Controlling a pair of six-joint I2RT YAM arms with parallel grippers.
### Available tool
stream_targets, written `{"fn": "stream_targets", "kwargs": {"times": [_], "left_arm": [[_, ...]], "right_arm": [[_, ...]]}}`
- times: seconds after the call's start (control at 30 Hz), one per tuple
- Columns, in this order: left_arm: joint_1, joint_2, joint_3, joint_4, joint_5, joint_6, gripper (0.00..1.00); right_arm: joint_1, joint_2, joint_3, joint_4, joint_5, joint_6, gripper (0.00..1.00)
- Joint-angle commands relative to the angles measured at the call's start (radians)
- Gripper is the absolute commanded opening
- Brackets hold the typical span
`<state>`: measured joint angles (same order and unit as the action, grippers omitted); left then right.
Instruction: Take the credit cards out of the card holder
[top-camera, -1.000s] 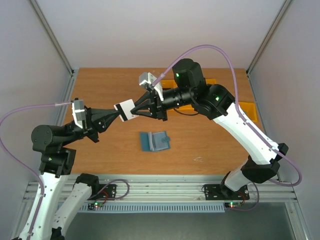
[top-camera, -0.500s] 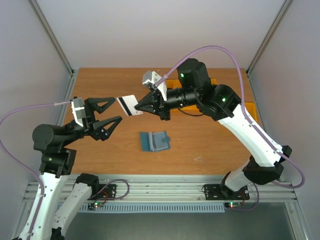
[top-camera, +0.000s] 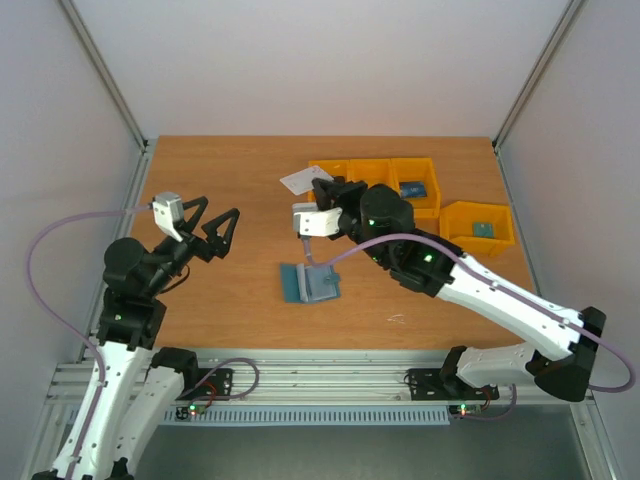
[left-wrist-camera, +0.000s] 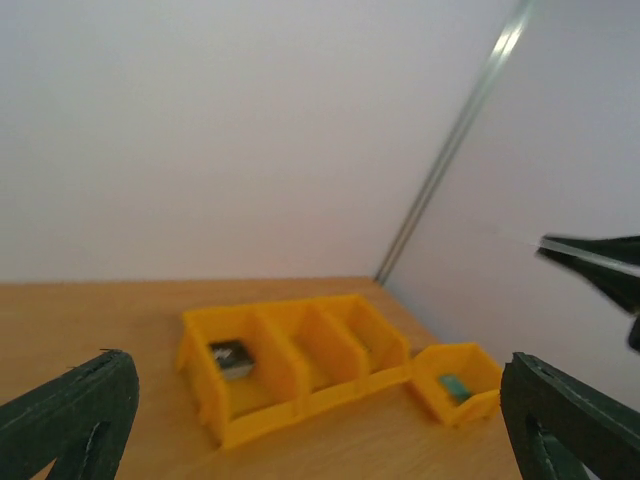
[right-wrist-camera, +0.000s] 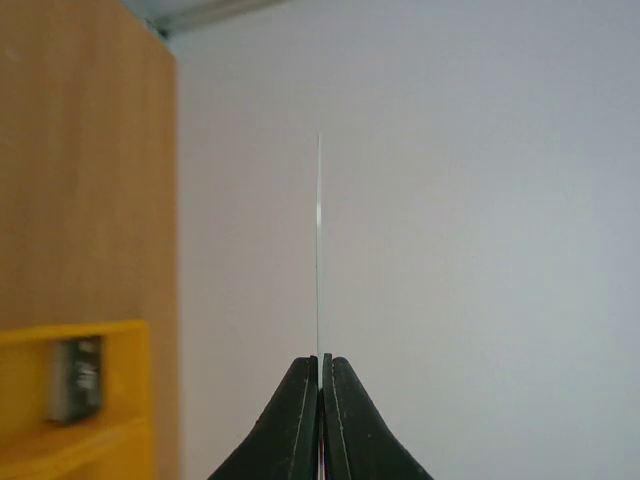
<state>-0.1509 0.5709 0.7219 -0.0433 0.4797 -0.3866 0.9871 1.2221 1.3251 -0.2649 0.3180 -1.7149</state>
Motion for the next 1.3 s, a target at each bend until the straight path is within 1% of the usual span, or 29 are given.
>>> {"fn": "stream_targets", "kwargs": {"times": [0.0, 0.07, 0.2, 0.33, 0.47, 0.57, 0.63, 0.67, 0.7, 0.73, 0.8, 0.9, 0.93, 0.97, 1.03, 1.27], "left_arm": [[0.025, -0.002, -0.086, -0.039, -0.086, 0.044, 0.99], [0.034, -0.003, -0.131, -0.047, -0.097, 0.047, 0.99], [0.066, -0.01, -0.211, -0.047, -0.111, 0.041, 0.99], [0.113, -0.009, -0.271, -0.038, -0.136, -0.005, 0.99], [0.175, 0.005, -0.321, -0.009, -0.135, -0.038, 0.99], [0.191, 0.033, -0.351, 0.024, -0.134, -0.05, 0.99], [0.192, 0.059, -0.364, 0.059, -0.132, -0.049, 0.99], [0.193, 0.075, -0.37, 0.078, -0.132, -0.049, 0.99], [0.192, 0.089, -0.373, 0.094, -0.134, -0.049, 0.99], [0.193, 0.106, -0.375, 0.107, -0.138, -0.049, 0.99], [0.193, 0.135, -0.376, 0.137, -0.147, -0.048, 0.99], [0.193, 0.175, -0.378, 0.156, -0.159, -0.045, 0.99], [0.193, 0.186, -0.378, 0.158, -0.162, -0.044, 0.99], [0.193, 0.196, -0.378, 0.159, -0.165, -0.044, 0.99], [0.193, 0.216, -0.38, 0.161, -0.169, -0.041, 0.99], [0.193, 0.264, -0.375, 0.165, -0.181, -0.026, 0.99]], "right_arm": [[-0.004, 0.034, -0.115, 0.537, 0.156, -0.542, 0.01], [-0.018, 0.049, -0.184, 0.671, 0.141, -0.629, 0.01], [-0.044, 0.098, -0.245, 0.867, 0.135, -0.669, 0.01], [-0.093, 0.163, -0.323, 1.004, 0.132, -0.678, 0.01], [-0.169, 0.246, -0.368, 1.056, 0.128, -0.664, 0.01], [-0.246, 0.317, -0.367, 1.083, 0.119, -0.647, 0.01], [-0.312, 0.357, -0.353, 1.066, 0.118, -0.611, 0.01], [-0.344, 0.377, -0.342, 1.029, 0.122, -0.581, 0.01], [-0.377, 0.393, -0.324, 0.951, 0.129, -0.536, 0.01], [-0.406, 0.405, -0.291, 0.856, 0.134, -0.471, 0.01], [-0.465, 0.414, -0.236, 0.59, 0.099, -0.299, 0.01], [-0.551, 0.438, -0.11, 0.169, -0.063, -0.069, 0.01], [-0.577, 0.458, -0.057, 0.045, -0.117, 0.003, 0.01], [-0.602, 0.483, -0.004, -0.038, -0.15, 0.06, 0.01], [-0.64, 0.538, 0.07, -0.135, -0.183, 0.108, 0.01], [-0.697, 0.695, 0.22, -0.222, -0.237, 0.099, 0.01]]}}
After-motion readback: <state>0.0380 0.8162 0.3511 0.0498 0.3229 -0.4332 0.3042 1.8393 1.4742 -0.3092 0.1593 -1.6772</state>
